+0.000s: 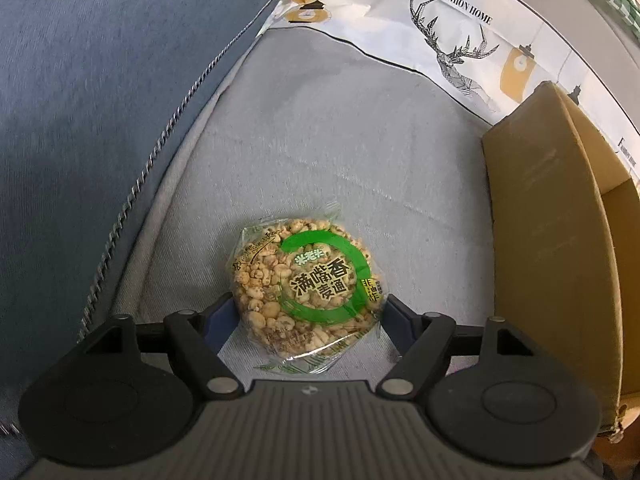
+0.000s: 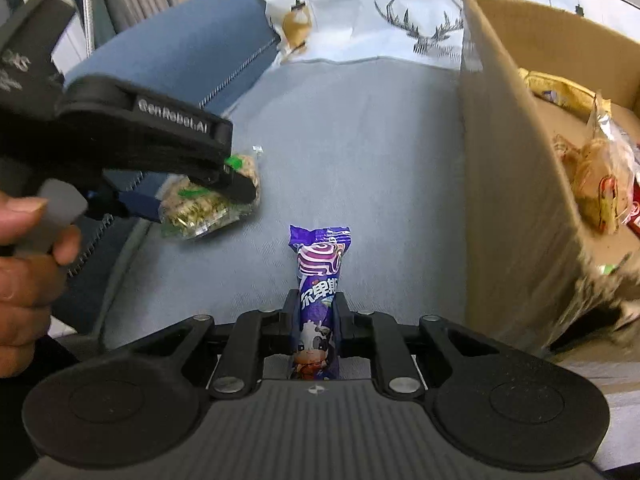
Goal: Organize snacks
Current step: 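Grasp the purple chocolate bar with the right gripper while the left gripper grasps the puffed-grain bag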
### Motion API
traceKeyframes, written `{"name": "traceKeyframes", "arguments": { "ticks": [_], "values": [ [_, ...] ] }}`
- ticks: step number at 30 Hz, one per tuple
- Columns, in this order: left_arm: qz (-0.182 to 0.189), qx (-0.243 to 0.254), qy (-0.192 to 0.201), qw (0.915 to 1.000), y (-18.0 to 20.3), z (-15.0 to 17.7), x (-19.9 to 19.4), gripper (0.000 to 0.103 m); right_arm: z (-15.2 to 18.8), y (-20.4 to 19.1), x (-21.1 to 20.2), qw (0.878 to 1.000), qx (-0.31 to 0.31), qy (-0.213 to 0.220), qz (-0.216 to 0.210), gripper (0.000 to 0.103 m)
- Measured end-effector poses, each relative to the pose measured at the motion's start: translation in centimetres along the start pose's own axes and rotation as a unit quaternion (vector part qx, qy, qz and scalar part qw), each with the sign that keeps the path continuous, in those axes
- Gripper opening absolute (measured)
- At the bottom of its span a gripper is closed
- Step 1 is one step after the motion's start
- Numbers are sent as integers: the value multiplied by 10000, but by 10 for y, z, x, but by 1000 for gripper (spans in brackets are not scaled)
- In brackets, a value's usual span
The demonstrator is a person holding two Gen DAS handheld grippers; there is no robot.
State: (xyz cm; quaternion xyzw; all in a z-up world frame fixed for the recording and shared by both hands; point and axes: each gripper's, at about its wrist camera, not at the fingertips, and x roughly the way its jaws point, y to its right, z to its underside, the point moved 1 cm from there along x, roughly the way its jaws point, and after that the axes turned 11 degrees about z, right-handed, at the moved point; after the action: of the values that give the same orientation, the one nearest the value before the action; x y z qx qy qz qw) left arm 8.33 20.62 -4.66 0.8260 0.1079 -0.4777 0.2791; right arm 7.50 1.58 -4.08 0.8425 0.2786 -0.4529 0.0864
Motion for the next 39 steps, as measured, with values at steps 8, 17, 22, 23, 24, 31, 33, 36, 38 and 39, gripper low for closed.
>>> {"name": "traceKeyframes", "arguments": {
  "ticks": [8,17,22,23,24,31,33,36,38,39],
  "values": [
    [-452,319,-15,9985,12,8,12,89,3,2,3,9998,-168,-47,8,33],
    [-424,234,-83,9988,10,7,17,91,6,3,3,9995,-310,-53,40,33],
    [-435,263,-88,9987,11,5,20,91,6,1,2,9994,-338,-21,62,33],
    [-439,263,-90,9986,11,5,21,91,7,1,2,9994,-340,-9,68,33],
    [-443,266,-91,9986,11,4,21,91,7,2,1,9994,-340,5,74,33],
    [-519,365,-109,9979,13,6,24,91,7,-2,-3,9988,-475,122,65,32],
    [-548,403,-113,9976,14,6,24,91,8,-6,-3,9982,-574,138,85,23],
    [-574,431,-112,9974,14,5,25,91,7,-10,-6,9972,-686,275,136,17],
    [-590,456,-112,9972,14,5,26,91,5,-10,-10,9965,-701,437,157,17],
    [-595,472,-112,9970,14,5,26,91,4,-10,-12,9962,-694,495,164,17]
  ]
}}
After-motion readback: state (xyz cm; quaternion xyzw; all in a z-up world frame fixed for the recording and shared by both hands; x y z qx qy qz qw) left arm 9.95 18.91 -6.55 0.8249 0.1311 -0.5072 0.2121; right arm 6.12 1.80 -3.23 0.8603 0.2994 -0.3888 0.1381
